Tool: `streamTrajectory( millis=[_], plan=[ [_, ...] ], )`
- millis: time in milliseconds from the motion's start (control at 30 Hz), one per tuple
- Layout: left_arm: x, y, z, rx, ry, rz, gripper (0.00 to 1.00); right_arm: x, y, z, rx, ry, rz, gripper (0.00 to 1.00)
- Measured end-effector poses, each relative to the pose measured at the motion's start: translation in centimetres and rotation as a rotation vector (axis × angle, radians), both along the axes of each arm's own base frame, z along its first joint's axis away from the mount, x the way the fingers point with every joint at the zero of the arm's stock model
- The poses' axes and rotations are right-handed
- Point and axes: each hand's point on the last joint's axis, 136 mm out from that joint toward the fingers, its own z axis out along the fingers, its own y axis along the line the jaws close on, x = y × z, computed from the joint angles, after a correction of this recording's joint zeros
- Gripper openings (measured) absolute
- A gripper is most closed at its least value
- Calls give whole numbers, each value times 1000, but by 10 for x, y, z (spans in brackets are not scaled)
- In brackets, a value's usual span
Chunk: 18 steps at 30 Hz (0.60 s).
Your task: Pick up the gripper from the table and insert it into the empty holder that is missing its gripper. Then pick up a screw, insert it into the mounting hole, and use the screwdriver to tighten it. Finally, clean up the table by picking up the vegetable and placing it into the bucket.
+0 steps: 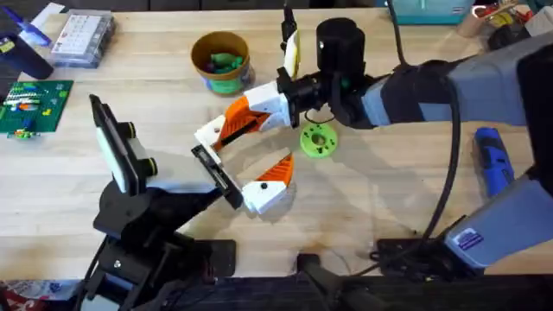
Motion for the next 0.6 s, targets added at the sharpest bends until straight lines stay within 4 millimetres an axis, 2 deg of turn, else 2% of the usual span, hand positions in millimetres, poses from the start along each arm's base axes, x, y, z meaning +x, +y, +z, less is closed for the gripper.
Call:
streamTrajectory(
  millis=[600],
  plan=[
    [0, 0, 0, -2, 2, 2, 987, -1, 0, 0, 6, -15, 6, 7]
  ],
)
